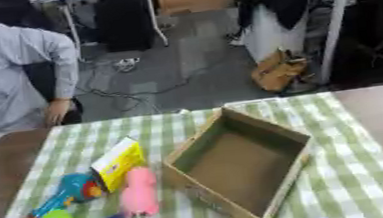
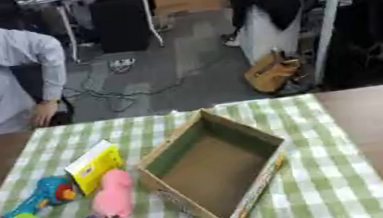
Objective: Pick up objects on the table and place them in the box.
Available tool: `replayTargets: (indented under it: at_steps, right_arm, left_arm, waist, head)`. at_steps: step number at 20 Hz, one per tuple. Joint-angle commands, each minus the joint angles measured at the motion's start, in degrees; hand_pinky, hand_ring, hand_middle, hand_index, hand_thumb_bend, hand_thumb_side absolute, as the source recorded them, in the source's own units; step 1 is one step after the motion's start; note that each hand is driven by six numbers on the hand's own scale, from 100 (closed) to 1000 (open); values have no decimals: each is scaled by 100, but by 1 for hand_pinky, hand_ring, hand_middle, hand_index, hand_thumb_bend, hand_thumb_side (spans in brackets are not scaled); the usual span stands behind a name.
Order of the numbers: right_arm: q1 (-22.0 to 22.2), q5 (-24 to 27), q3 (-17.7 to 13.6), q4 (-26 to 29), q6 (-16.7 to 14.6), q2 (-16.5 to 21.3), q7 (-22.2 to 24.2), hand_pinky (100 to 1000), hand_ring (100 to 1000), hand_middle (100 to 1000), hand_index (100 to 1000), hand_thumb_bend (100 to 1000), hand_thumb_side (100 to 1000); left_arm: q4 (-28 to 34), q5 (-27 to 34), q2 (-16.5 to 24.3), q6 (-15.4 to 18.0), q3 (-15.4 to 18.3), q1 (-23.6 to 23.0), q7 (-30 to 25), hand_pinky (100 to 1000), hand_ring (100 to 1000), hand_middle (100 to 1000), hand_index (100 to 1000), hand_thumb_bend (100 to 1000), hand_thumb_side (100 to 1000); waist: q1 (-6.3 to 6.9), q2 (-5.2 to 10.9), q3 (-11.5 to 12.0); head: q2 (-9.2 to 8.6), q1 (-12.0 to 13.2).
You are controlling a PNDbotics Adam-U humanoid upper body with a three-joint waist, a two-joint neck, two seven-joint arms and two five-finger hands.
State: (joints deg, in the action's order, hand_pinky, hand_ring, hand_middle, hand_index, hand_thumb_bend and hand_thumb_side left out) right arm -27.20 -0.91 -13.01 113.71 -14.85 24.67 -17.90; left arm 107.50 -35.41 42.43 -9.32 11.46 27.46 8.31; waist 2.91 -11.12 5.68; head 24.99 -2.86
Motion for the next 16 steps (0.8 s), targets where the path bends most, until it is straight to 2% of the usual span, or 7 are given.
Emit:
replayTargets:
  at_steps: [1, 9, 10, 16]
  right_arm:
    - [-71, -9, -3, 88, 6, 106, 4, 728, 907, 925, 1000, 100, 1000]
    - [-81, -4, 5, 88, 13, 103, 14, 728, 907, 924, 1000, 100, 1000]
    - [-85, -1, 10, 88, 14, 97, 18, 728, 907, 924, 1000, 100, 1000]
    - [-91, 18, 35, 88, 21, 88, 42, 728, 908, 924, 1000, 100, 1000]
  left_arm:
    - [18, -153, 263, -22, 36, 114, -99, 922, 939, 924, 931, 319, 1000]
    - [44, -182, 283, -9, 8, 139, -171, 922, 938, 924, 936, 316, 1000]
    - [-56, -230, 316, 4, -88, 157, -348, 920, 944, 938, 971, 309, 1000]
    - [-852, -828, 551, 184, -550, 598, -1830, 910, 946, 945, 1000, 282, 1000]
  waist:
    - [67, 190, 8]
    - [53, 195, 21]
    - [51, 198, 13]
    - [71, 216, -10]
  head:
    - [6, 6]
    - [22, 47]
    - [49, 78]
    - [93, 191]
